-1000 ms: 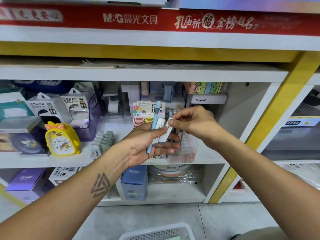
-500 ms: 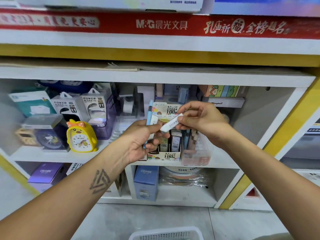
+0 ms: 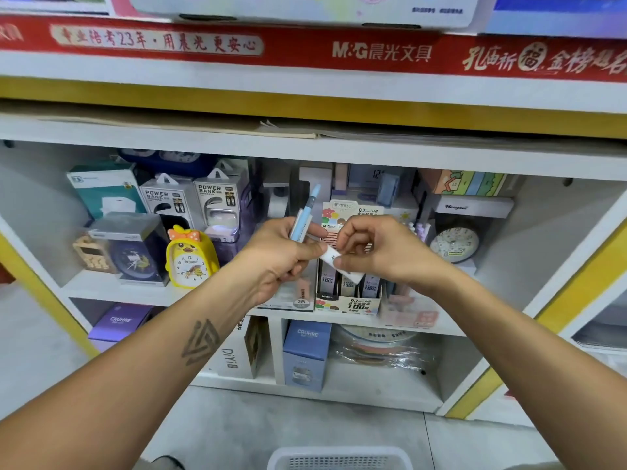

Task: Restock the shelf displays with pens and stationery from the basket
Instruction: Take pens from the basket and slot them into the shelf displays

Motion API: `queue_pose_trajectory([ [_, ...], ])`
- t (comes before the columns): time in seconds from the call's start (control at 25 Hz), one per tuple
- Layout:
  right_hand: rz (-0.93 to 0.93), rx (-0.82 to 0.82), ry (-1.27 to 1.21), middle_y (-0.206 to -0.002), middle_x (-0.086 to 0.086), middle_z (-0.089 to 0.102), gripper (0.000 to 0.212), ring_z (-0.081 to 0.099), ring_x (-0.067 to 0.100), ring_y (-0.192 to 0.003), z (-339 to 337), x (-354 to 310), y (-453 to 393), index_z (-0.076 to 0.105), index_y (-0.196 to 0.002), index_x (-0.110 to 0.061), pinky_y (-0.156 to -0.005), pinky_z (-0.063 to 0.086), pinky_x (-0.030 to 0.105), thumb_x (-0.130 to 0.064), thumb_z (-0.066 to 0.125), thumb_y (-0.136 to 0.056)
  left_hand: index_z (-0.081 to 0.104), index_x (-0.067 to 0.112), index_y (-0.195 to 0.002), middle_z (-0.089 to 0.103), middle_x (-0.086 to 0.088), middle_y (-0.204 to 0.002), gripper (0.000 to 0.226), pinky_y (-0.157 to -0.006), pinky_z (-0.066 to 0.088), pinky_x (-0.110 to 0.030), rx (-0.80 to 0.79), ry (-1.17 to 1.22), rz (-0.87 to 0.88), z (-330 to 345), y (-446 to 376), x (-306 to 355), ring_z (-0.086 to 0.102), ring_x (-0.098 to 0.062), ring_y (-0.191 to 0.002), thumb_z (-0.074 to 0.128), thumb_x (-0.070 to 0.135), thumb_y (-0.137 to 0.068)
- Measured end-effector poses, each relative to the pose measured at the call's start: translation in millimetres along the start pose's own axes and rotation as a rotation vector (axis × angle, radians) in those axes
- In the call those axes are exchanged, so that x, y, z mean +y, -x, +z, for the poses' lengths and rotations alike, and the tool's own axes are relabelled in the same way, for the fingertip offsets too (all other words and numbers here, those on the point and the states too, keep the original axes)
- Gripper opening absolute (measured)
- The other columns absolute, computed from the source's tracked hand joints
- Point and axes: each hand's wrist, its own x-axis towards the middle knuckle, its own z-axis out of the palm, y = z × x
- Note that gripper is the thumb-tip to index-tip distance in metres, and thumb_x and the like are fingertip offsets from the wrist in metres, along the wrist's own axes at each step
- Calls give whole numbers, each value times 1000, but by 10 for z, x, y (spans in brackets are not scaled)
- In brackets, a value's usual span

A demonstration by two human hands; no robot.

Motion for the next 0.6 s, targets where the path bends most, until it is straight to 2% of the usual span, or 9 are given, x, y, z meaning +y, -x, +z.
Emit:
queue_pose_trajectory([
  [0.08,44,-112,-46,-76,13,69,30,60,12,-62,74,-28,-26,60,-107,-9,-60,48,24,-1,77,-84,63,7,-100,50,0,-50,17,-33,19,-13,-11,34,-21,-30,10,2,31,-7,-34,71,1,-86],
  [0.12,51,-144,-48,-72,11,68,35,61,16,-61,97,-33,-39,58,-114,-11,-57,49,26,0,75,-86,62,7,-100,55,-4,-56,15,-33,19,-13,0,64,-33,-50,10,12,31,-7,-34,70,3,-87],
  [0.2,68,-101,-23,-69,7,67,39,67,23,-62,91,-21,-64,60,-122,-17,-59,55,30,0,71,-89,61,6,-101,64,-11,-75,8,-32,18,-14,52,149,-73,-116,-3,48,30,-7,-36,64,6,-93],
  [0.32,95,75,-63,-70,4,73,19,73,25,-67,37,13,-87,67,-111,-12,-64,59,30,-5,67,-94,62,4,-101,67,-13,-78,9,-32,19,-14,113,290,-151,-273,-31,112,32,-8,-36,54,9,-97],
  [0.4,84,129,-83,-75,5,75,7,73,18,-67,54,29,-101,72,-100,-9,-65,58,24,-9,68,-94,62,6,-98,66,-12,-75,15,-34,22,-15,137,316,-185,-374,-32,137,37,-10,-38,51,16,-99],
  [0.48,32,157,-8,-85,1,75,7,70,9,-71,106,43,-135,77,-96,-12,-68,56,18,-12,73,-90,64,6,-99,65,-10,-74,24,-37,28,-16,142,315,-213,-451,-12,137,44,-13,-45,48,24,-101],
  [0.52,14,167,29,-89,-2,75,8,69,9,-76,134,44,-157,78,-96,-15,-71,57,19,-13,75,-89,64,5,-102,64,-9,-73,29,-39,31,-17,134,306,-227,-479,2,130,46,-14,-48,46,27,-102],
  [0.6,31,195,27,-93,1,76,8,71,21,-86,161,41,-206,78,-94,-17,-80,61,29,-12,75,-88,65,4,-109,61,-8,-71,32,-41,35,-18,110,262,-247,-507,24,110,47,-15,-50,46,30,-102],
])
